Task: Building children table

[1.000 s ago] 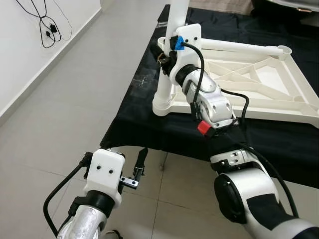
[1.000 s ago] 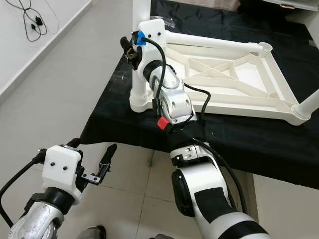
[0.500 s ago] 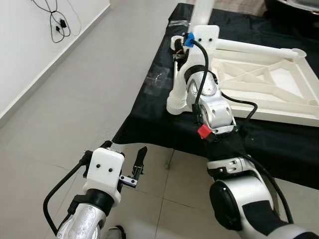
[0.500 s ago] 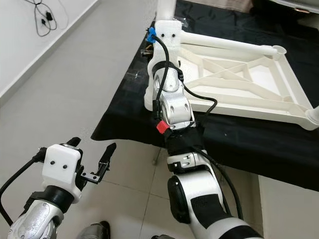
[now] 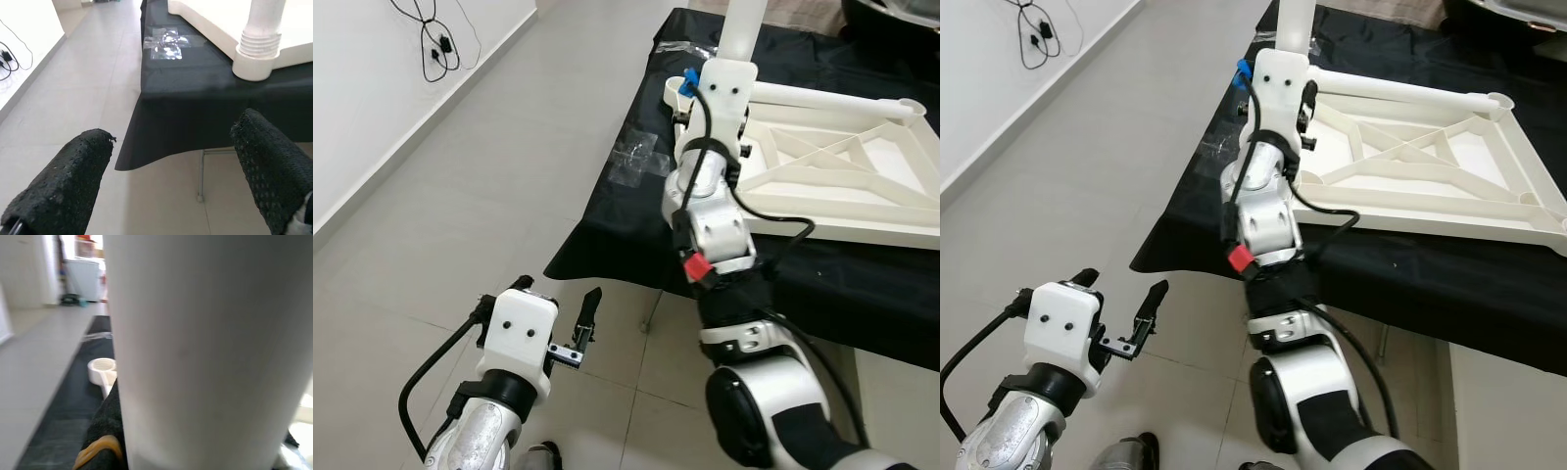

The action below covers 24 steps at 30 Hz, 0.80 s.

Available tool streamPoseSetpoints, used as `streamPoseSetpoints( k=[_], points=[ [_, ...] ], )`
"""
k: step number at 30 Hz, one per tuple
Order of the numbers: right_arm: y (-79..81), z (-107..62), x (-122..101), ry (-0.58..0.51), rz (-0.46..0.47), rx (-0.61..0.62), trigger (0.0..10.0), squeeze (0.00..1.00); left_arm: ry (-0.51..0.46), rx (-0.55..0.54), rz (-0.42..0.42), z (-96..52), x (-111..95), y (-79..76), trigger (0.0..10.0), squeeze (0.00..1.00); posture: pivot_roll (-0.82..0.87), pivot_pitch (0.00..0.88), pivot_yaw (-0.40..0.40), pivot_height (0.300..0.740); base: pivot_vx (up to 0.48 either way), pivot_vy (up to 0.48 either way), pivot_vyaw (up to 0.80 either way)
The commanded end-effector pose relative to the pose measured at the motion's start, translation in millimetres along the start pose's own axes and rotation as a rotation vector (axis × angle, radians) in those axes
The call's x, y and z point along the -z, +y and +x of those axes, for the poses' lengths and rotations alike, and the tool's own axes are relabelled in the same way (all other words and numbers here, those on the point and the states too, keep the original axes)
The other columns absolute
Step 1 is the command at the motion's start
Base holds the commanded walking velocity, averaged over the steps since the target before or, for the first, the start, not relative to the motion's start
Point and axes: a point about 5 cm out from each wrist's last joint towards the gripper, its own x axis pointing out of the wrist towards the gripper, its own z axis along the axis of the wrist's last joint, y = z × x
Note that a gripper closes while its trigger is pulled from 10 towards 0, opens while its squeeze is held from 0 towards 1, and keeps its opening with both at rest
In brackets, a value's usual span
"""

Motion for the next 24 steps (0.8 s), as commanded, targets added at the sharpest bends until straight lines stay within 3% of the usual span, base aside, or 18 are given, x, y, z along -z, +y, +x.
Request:
streamPoseSetpoints(
  k=[1, 6, 14, 22, 24],
  points=[
    [-11.2, -1.3, 54, 0.209, -0.120, 0.088, 10.0, 0.00, 0.014, 0.005, 0.006, -0.4, 4, -0.6, 10.0, 0.00, 0.12, 0.208, -0.114, 0.740, 0.000, 0.000, 0.00],
    [-15.8, 8.6, 63, 0.325, -0.045, 0.212, 10.0, 0.00, 0.011, 0.002, 0.008, -0.4, 3, -0.1, 10.0, 0.00, 0.12, 0.203, -0.116, 0.740, 0.000, 0.000, 0.00],
    [-28.9, 19.9, 68, 0.382, 0.015, 0.293, 10.0, 0.00, 0.006, 0.009, 0.010, 0.1, 2, -0.9, 10.0, 0.00, 0.12, 0.214, -0.116, 0.740, 0.000, 0.000, 0.00],
    [-39.2, 20.3, 76, 0.431, 0.027, 0.397, 10.0, 0.00, 0.005, 0.012, 0.012, 1.1, 1, -0.9, 10.0, 0.00, 0.12, 0.217, -0.109, 0.740, 0.000, 0.000, 0.00],
    [-44.3, 16.6, 88, 0.504, 0.060, 0.456, 10.0, 0.00, 0.003, 0.013, 0.012, 1.9, 1, -0.8, 10.0, 0.00, 0.12, 0.218, -0.108, 0.740, 0.000, 0.000, 0.00]
  ],
)
